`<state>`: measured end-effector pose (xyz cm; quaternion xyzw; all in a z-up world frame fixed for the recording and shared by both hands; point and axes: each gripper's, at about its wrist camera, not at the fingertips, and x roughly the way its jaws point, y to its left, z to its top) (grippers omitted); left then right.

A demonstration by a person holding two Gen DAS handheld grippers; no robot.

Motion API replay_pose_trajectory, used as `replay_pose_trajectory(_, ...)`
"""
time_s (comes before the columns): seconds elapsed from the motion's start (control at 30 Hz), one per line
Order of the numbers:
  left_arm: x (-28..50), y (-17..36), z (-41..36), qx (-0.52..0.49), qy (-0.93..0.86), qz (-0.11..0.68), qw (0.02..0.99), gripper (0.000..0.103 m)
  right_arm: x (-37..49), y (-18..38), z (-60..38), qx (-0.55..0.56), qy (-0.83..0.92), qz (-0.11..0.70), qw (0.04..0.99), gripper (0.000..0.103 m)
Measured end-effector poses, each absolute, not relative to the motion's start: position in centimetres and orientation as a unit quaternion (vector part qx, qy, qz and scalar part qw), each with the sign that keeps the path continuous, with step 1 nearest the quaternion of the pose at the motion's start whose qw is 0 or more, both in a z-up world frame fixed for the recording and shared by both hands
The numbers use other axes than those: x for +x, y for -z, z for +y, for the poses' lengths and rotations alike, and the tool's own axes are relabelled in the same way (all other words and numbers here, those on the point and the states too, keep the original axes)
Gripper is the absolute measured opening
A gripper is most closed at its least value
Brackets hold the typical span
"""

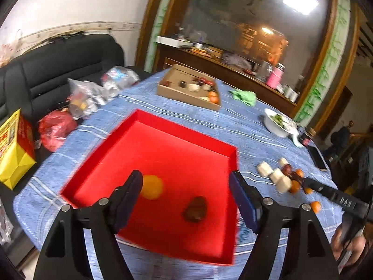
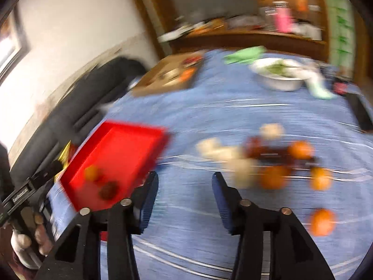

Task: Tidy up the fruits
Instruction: 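Grasp a round beige cake with the left gripper while the right gripper grasps an orange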

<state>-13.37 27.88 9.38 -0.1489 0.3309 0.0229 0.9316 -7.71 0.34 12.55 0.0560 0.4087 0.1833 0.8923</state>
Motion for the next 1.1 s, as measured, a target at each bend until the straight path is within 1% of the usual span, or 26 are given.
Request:
replay_pose_trajectory(0.1, -12.3, -8.9, 25.4, -0.139, 0.007, 0.347, 0.928, 0.075, -8.5, -12.5, -5.3, 0.060, -0.129, 0.406, 0.903, 0.056)
replay_pose_trajectory(0.23, -10.7, -7.9, 21.0, -0.132, 0.064, 0.378, 0.914, 0.075, -9.4, -10.5, -10.6, 0.080, -0.085, 0.427, 0.897, 0.056)
replay_pose_trajectory(0.4, -9.1, -6.7, 15.1, -0.088, 0.109, 0.396, 0.907, 0.075, -9.4, -8.1, -12.7, 0.092, -0.082, 0.444, 0.888, 0.056)
replay_pose_trajectory(0.43, -8.6, -6.4, 13.8, -0.078, 0.120, 0.399, 0.906, 0.073, -9.6, -7.8, -12.6, 0.091, -0.083, 0.446, 0.887, 0.056)
replay_pose_trajectory(0.47, -8.4, -6.2, 13.0, -0.072, 0.127, 0.400, 0.905, 0.065, -9.4, -7.5, -12.4, 0.090, -0.085, 0.447, 0.886, 0.056)
replay_pose_trajectory(0.53, -7.8, -5.8, 11.4, -0.057, 0.141, 0.405, 0.902, 0.054, -8.8, -7.0, -12.1, 0.083, -0.088, 0.452, 0.884, 0.056)
replay_pose_trajectory(0.77, -4.2, -4.5, 7.5, -0.017, 0.139, 0.418, 0.898, 0.053, -8.2, -5.7, -11.4, 0.059, -0.101, 0.457, 0.882, 0.056)
replay_pose_trajectory(0.87, -2.8, -3.5, 5.8, 0.009, 0.134, 0.419, 0.898, 0.053, -8.3, -5.6, -11.7, 0.069, -0.109, 0.455, 0.881, 0.056)
replay_pose_trajectory(1.07, -0.5, -1.8, 3.8, 0.031, 0.128, 0.432, 0.892, 0.053, -8.3, -5.6, -12.3, 0.093, -0.121, 0.453, 0.878, 0.058)
replay_pose_trajectory(1.1, -0.3, -1.6, 3.6, 0.036, 0.125, 0.432, 0.892, 0.051, -8.3, -5.6, -12.3, 0.094, -0.122, 0.453, 0.878, 0.058)
